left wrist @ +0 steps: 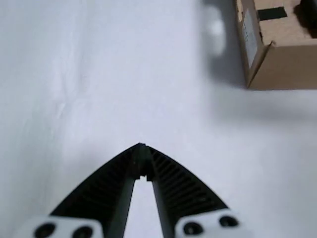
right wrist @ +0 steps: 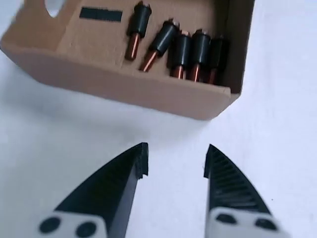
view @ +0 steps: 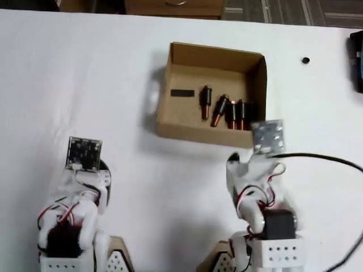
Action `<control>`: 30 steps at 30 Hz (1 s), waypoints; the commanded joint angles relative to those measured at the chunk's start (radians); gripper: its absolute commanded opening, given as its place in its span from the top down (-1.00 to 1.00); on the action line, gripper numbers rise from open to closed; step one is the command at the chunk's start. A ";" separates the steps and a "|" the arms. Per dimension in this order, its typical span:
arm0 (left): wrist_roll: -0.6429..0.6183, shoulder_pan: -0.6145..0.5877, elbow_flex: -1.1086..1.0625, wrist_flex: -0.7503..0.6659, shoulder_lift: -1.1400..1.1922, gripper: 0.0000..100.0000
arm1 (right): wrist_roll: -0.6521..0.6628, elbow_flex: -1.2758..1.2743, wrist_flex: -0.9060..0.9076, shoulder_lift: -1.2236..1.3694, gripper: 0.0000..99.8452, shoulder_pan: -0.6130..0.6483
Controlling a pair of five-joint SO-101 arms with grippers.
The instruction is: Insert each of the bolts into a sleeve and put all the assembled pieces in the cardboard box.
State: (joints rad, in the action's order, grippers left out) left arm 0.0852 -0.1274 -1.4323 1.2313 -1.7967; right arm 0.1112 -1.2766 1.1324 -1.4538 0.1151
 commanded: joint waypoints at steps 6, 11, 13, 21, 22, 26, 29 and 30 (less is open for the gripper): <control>0.003 -0.009 -0.163 -0.026 -0.025 0.96 | 0.086 -0.193 -0.027 -0.243 0.79 -0.008; 0.003 -0.008 -0.205 -0.021 -0.025 0.96 | 0.086 -0.302 -0.008 -0.352 0.94 -0.010; 0.003 -0.006 -0.206 -0.023 -0.025 0.96 | 0.083 -0.331 -0.010 -0.343 0.96 -0.010; 0.003 -0.009 -0.260 -0.055 -0.023 0.96 | 0.084 -0.416 0.036 -0.338 0.96 -0.010; 0.003 -0.008 -0.260 -0.055 -0.023 0.96 | 0.084 -0.416 0.053 -0.340 0.96 -0.008; 0.003 -0.008 -0.262 -0.052 -0.021 0.96 | 0.083 -0.416 0.140 -0.340 0.96 -0.008; 0.003 -0.008 -0.262 -0.011 -0.021 0.96 | 0.081 -0.416 0.136 -0.340 0.96 -0.007; 0.003 -0.008 -0.262 0.000 -0.021 0.96 | 0.081 -0.416 0.136 -0.340 0.96 -0.007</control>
State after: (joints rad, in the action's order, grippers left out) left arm 0.0852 -0.1289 -1.6594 1.1976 -1.7967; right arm 0.1910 -1.6817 1.2612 -1.7837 0.1135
